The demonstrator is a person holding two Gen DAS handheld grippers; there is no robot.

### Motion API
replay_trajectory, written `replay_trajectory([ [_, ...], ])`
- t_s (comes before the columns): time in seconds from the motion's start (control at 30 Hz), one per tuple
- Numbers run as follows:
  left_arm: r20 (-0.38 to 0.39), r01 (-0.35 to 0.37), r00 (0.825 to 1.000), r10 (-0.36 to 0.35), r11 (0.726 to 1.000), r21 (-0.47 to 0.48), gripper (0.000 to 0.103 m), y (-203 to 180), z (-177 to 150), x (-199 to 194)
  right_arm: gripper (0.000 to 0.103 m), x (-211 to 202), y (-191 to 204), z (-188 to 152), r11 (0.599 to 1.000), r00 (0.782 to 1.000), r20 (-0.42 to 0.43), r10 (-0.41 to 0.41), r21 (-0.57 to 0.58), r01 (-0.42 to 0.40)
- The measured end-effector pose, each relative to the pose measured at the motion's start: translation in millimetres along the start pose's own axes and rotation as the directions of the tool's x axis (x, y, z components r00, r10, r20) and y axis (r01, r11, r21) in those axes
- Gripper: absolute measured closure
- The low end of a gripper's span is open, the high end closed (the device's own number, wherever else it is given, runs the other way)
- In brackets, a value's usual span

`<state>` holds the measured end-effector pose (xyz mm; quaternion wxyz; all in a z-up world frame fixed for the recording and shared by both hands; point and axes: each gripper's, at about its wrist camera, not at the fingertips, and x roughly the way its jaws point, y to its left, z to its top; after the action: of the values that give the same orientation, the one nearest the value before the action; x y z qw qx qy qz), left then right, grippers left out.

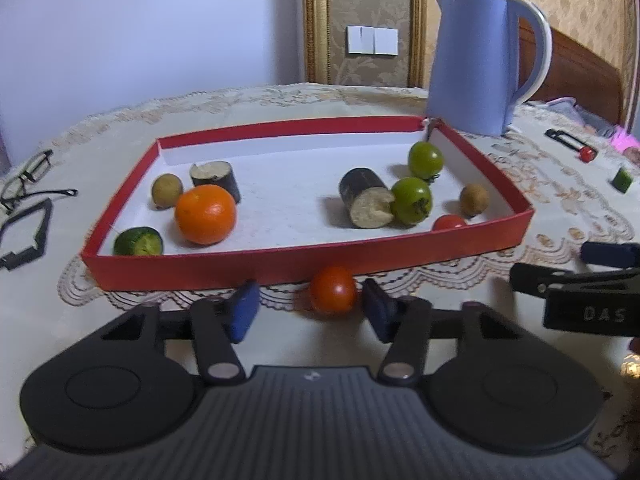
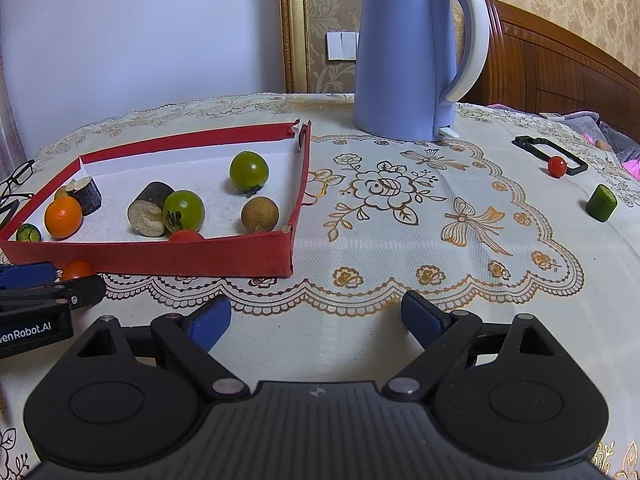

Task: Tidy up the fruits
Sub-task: 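Move the left gripper to the red cherry tomato and grasp it, then carry the cherry tomato into the red tray and open the left gripper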

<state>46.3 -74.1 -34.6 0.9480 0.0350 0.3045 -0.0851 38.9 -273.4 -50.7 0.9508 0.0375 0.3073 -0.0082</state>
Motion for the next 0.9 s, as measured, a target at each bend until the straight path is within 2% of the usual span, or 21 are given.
replay_trajectory([
  [0.17,0.012,0.016,1.0,-0.016,1.0,0.007,0.068,0.7,-1.3,-1.3,0.01,0.0,-0.2,-0.1,1.0,1.0,0.0,0.0,0.0,0.0],
  [0.27,0.016,0.029,0.999,-0.029,1.0,0.009,0.08,2.7,-1.8,-3.5,0.01,0.0,-0.1,-0.1,1.0,1.0,0.0,0.0,0.0,0.0],
  [0.63,0.035,0.037,0.999,-0.038,0.999,0.018,0.08,9.6,-4.3,-15.2,0.01,0.0,-0.2,-0.2,1.0,1.0,0.0,0.0,0.0,0.0],
  [0.8,0.084,0.063,0.994,-0.065,0.998,0.026,0.08,9.7,9.7,-31.7,0.01,0.0,0.0,-0.2,1.0,1.0,0.0,0.0,0.0,0.0],
  [0.9,0.1,0.052,0.993,-0.055,0.998,0.031,0.08,9.1,22.5,-30.8,0.01,0.0,-0.2,-0.2,1.0,1.0,0.001,0.0,0.0,0.0],
])
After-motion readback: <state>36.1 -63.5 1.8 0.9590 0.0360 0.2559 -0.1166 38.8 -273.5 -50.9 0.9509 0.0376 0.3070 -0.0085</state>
